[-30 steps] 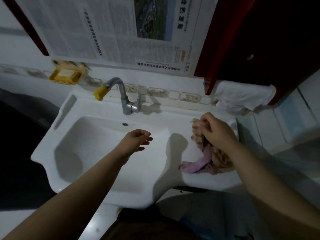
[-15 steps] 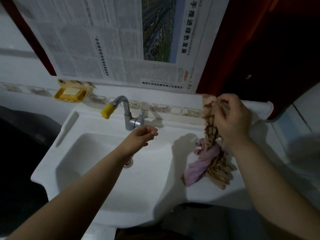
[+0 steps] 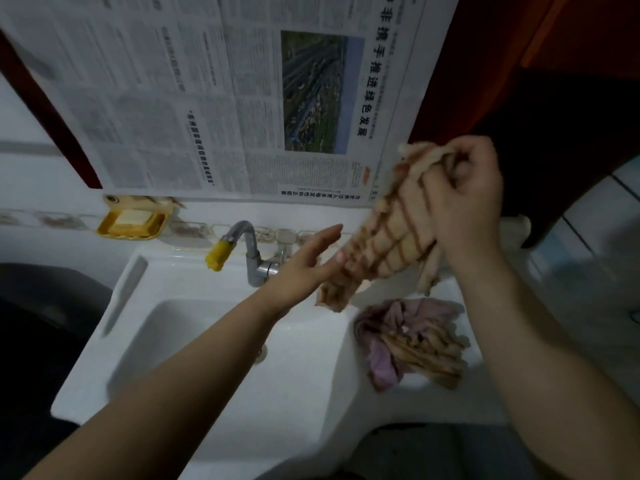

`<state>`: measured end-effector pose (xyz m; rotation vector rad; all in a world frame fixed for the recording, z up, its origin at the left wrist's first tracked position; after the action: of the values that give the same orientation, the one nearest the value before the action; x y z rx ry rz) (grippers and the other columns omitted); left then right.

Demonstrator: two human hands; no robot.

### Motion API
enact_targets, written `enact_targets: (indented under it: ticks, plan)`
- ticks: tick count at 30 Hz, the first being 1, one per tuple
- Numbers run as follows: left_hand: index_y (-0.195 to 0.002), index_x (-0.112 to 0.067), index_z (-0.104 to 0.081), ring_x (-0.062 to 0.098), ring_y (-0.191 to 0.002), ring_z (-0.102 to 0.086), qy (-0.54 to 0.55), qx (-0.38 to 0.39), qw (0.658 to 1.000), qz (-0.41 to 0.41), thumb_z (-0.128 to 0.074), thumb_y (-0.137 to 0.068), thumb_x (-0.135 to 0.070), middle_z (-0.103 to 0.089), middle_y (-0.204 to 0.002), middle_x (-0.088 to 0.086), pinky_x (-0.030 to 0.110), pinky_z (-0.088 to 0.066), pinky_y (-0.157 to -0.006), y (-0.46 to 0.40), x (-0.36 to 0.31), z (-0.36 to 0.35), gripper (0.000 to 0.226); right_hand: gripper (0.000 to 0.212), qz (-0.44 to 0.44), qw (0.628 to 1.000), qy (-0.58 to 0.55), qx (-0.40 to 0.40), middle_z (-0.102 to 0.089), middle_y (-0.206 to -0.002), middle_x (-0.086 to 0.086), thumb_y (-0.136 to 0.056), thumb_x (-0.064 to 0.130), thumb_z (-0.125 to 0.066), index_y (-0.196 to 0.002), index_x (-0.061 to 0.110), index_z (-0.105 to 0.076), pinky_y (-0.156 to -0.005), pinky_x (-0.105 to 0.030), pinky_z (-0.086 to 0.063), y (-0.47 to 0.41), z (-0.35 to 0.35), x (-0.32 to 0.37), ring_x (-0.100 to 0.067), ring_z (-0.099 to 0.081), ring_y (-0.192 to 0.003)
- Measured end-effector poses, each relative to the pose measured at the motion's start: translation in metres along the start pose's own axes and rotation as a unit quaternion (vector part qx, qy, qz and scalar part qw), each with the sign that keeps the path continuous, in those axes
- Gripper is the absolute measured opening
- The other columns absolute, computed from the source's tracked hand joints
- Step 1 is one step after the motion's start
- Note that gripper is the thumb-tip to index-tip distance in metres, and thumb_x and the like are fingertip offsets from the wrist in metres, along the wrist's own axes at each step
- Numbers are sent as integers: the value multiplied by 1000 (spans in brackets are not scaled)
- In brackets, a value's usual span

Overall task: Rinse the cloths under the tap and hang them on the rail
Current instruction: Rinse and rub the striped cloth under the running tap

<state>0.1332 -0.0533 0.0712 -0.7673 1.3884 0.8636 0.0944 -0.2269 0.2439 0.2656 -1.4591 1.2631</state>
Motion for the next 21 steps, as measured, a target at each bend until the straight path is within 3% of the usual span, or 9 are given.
enact_targets:
  ticks: [2, 4, 7, 9, 11, 13, 16, 18, 21]
  plan:
    - [-141, -30, -41, 5, -132, -43, 31, 30, 998, -42, -65, -79, -53, -46, -144, -8, 32, -38, -110, 4, -16, -1, 71, 11, -76, 993, -12, 91, -59, -71, 5, -84, 21, -59, -78, 27, -52, -64, -21, -45, 8, -35, -8, -4, -55, -66]
    - [-138, -15, -46, 14, -121, -56, 62, 26, 996, -62, -65, -83, -39, -58, -131, 1, 29, -49, -97, 10, -26, 5, 63, 17, -148, 973, -14, 179, -61, -64, 12, -88, 27, -61, -72, 24, -57, -59, -16, -45, 29, -72, -23, 0, -56, -61]
    - [-103, -7, -64, 11, -71, -66, 117, -23, 993, -11, -67, -87, -27, -70, -81, 0, 20, -50, -60, 25, -8, 25, 26, 28, -167, 956, 25, 238, -59, -56, 11, -90, 31, -60, -66, 17, -55, -56, -18, -42, 66, -115, -47, 1, -52, -55]
    - [-86, -9, -65, 19, -51, -57, 114, -23, 992, 58, -67, -86, -35, -64, -65, 6, 24, -42, -46, 40, 23, 36, 26, 30, -178, 947, 52, 263, -59, -63, 2, -91, 31, -59, -68, 12, -58, -60, -25, -40, 89, -142, -70, -5, -50, -59]
    - [-84, -5, -64, 26, -50, -49, 144, -21, 981, 129, -65, -86, -44, -57, -66, 18, 29, -35, -47, 58, 58, 48, 39, 31, -217, 920, 79, 316, -57, -66, -2, -92, 34, -57, -70, 12, -60, -61, -27, -39, 113, -170, -95, -10, -50, -62]
    - [-95, 6, -62, 31, -62, -52, 205, -61, 963, 162, -63, -88, -42, -57, -77, 23, 30, -38, -54, 73, 82, 66, 48, 33, -245, 894, 93, 363, -55, -66, 1, -93, 39, -54, -71, 16, -60, -61, -27, -38, 136, -197, -113, -12, -50, -63]
    - [-112, 11, -56, 34, -88, -59, 261, -123, 940, 183, -51, -97, -29, -60, -98, 27, 38, -48, -78, 89, 107, 95, 44, 40, -271, 864, 142, 401, -61, -72, -3, -94, 49, -46, -77, 16, -59, -63, -28, -44, 158, -231, -138, -18, -58, -68]
    - [-110, 3, -60, 31, -83, -64, 281, -155, 926, 196, -42, -101, -24, -64, -93, 24, 36, -52, -74, 97, 121, 113, 33, 42, -330, 847, 151, 388, -67, -82, -5, -92, 59, -39, -93, 21, -55, -73, -40, -56, 164, -245, -161, -24, -66, -74]
    - [-113, -5, -61, 28, -77, -63, 315, -184, 905, 218, -38, -103, -19, -64, -93, 20, 34, -52, -68, 106, 136, 133, 29, 65, -409, 837, 188, 311, -60, -114, -14, -89, 66, -34, -125, 13, -43, -81, -51, -54, 158, -252, -193, -34, -63, -96]
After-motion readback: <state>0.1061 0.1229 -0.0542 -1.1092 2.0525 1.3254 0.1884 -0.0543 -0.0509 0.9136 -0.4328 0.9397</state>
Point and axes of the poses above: each hand's wrist, its own y-axis away from the middle knuckle, its own z-axis out of the back of the hand, x = y × z, the point moved 9 cm from there along -y, towards the middle knuckle
